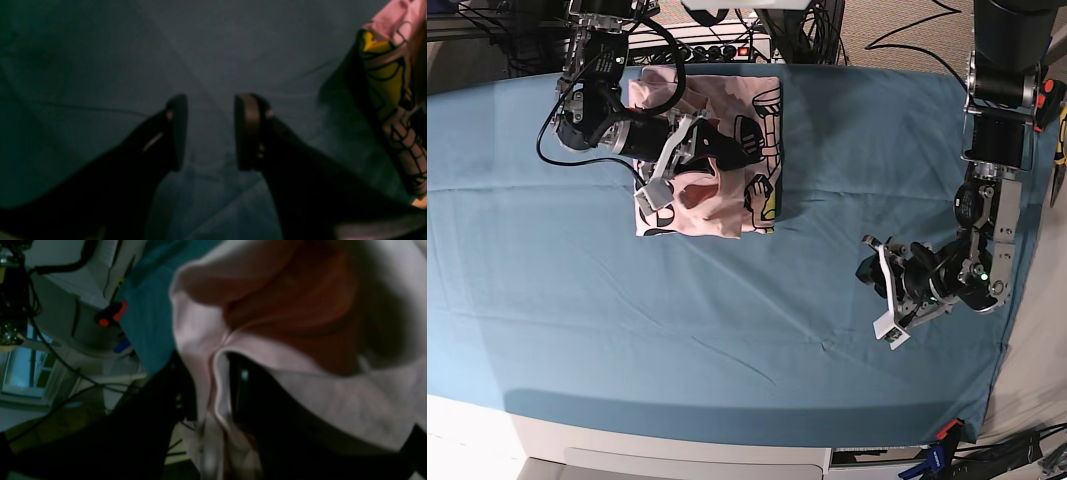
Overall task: Fold the T-shirt properly
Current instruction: 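Press the folded layer flat with the right gripper, then withdraw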
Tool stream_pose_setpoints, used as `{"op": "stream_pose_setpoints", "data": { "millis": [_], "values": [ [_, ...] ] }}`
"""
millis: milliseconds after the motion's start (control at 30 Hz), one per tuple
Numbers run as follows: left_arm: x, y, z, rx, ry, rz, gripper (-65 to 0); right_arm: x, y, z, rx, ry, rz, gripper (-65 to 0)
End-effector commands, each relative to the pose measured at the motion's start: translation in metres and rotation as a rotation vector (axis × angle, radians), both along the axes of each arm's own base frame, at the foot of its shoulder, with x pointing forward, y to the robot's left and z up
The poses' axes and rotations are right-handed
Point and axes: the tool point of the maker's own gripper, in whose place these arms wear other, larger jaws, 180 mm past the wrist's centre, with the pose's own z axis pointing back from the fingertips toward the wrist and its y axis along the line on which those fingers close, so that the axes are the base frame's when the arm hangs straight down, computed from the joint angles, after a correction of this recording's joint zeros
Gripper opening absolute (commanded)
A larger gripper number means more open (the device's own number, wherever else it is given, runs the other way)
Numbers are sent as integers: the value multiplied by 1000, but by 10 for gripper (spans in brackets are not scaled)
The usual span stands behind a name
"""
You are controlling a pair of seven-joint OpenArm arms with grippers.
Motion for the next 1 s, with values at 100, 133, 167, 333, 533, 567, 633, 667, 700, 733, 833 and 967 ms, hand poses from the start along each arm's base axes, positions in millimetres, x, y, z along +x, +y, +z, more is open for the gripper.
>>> {"op": "stream_pose_setpoints", "data": {
  "millis": [100, 133, 167, 333, 533, 567, 633, 667, 700, 733, 833, 967],
  "values": [
    [11, 0, 18, -15, -54, -1, -405, 11, 4, 20, 58, -62, -5, -494],
    [11, 0, 18, -15, -54, -1, -405, 12, 6, 26, 84, -73, -3, -494],
    [11, 0, 17, -15, -53, -1, -405, 14, 8, 33, 113, -86, -2, -494],
    [11, 0, 17, -15, -53, -1, -405, 24, 13, 59, 217, -143, 8, -494],
    [11, 0, 17, -15, -53, -1, -405, 26, 14, 66, 243, -157, 11, -494],
    [11, 0, 17, -15, -53, -1, -405, 26, 14, 66, 243, -158, 10, -494],
    [11, 0, 17, -14, -53, -1, -405, 26, 12, 66, 240, -159, 6, -494],
    [11, 0, 17, -14, -53, -1, -405, 27, 11, 66, 237, -162, 2, -494],
    [11, 0, 17, -14, -53, -1, -405, 29, 7, 65, 226, -163, -7, -494],
    [10, 0, 17, -14, -51, -1, -405, 31, 2, 64, 213, -165, -23, -494],
    [7, 0, 12, -16, -41, -1, -405, 39, -22, 64, 197, -176, -103, -494],
    [-5, 0, -2, -17, -5, 0, -405, 48, -78, 65, 140, -204, -262, -495]
  ]
}}
